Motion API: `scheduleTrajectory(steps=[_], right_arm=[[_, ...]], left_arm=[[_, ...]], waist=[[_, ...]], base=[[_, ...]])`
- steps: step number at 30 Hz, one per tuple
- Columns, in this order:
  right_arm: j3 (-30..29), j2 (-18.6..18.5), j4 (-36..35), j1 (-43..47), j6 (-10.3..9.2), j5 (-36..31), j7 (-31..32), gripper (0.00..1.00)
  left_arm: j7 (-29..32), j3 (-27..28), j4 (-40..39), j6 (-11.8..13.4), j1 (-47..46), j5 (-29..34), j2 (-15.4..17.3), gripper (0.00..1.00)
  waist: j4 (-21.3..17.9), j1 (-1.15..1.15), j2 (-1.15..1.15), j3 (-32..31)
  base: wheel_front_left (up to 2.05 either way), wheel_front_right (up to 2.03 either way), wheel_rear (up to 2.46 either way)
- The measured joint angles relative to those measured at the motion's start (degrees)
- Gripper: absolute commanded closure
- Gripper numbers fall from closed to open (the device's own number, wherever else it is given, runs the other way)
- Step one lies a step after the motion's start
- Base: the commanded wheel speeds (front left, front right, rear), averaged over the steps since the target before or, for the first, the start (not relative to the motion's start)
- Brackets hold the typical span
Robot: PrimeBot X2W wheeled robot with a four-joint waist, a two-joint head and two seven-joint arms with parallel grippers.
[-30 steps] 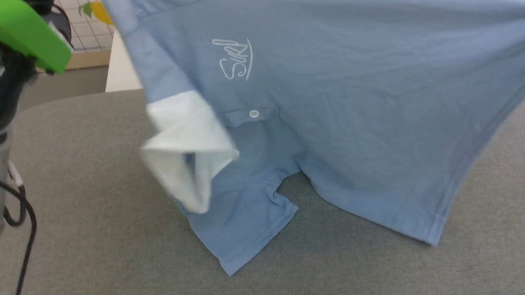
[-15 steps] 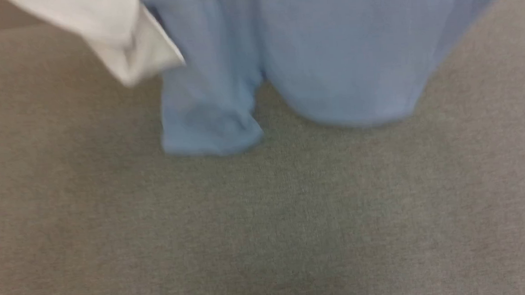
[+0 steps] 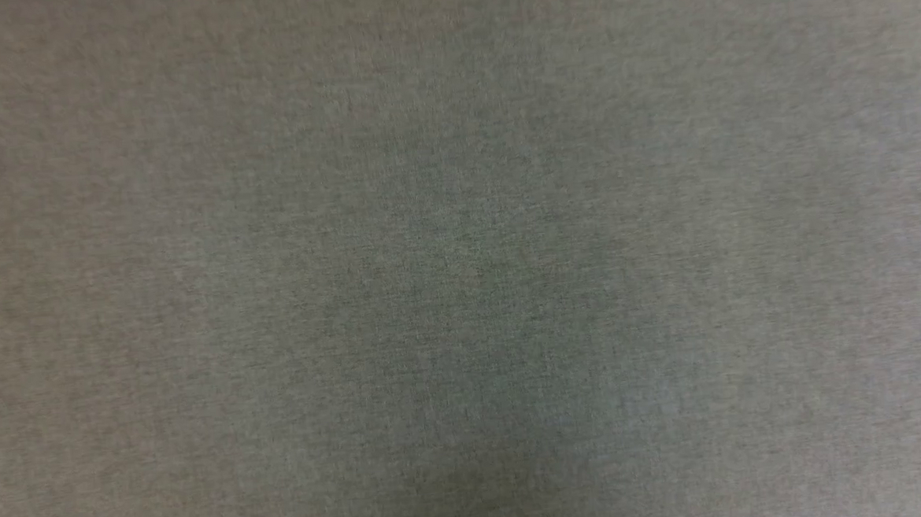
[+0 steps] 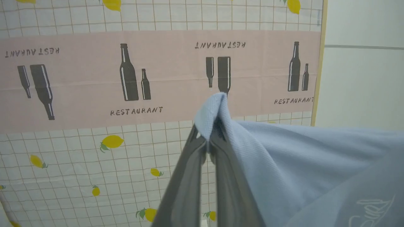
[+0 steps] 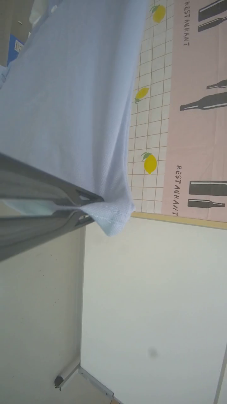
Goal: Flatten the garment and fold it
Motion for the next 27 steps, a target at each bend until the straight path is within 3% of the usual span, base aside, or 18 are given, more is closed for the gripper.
scheduleTrajectory(steps=[5, 10, 16, 23, 27], right_arm=[[0.31, -0.25, 1.66, 1.86, 0.01, 0.2, -1.78, 1.0], [3.31, -1.16, 2.88, 10.04, 0.0, 3.59, -4.71, 1.0], [6.89, -2.75, 2.72, 24.08, -0.01, 10.07, -9.26, 1.0], [10.51, -6.12, 2.29, 48.25, -0.01, 18.36, -14.9, 1.0], [10.67, -6.19, 1.71, 60.32, -0.01, 21.27, -17.3, 1.0]], left_arm=[[-3.42, -1.0, 4.04, -1.42, 1.35, -0.92, -0.41, 1.0], [-6.68, -2.93, 6.48, -1.98, 8.89, -3.96, -0.86, 1.0], [-11.61, -6.89, 5.64, -2.25, 22.49, -9.2, -1.52, 1.0], [-16.71, -9.44, 2.24, -2.25, 46.9, -17.48, -4.35, 1.0], [-17.13, -9.87, 0.04, -2.15, 60.57, -21.49, -6.13, 1.0]], waist=[[0.91, 0.0, 0.0, 3.33], [2.44, 0.01, 0.0, 3.51], [3.64, 0.0, 0.0, -0.16], [5.15, -0.02, 0.0, -9.27], [5.92, -0.02, 0.0, -14.67]], base=[[0.0, 0.0, 0.0], [0.0, 0.0, 0.0], [0.0, 0.0, 0.0], [0.0, 0.0, 0.0], [0.0, 0.0, 0.0]])
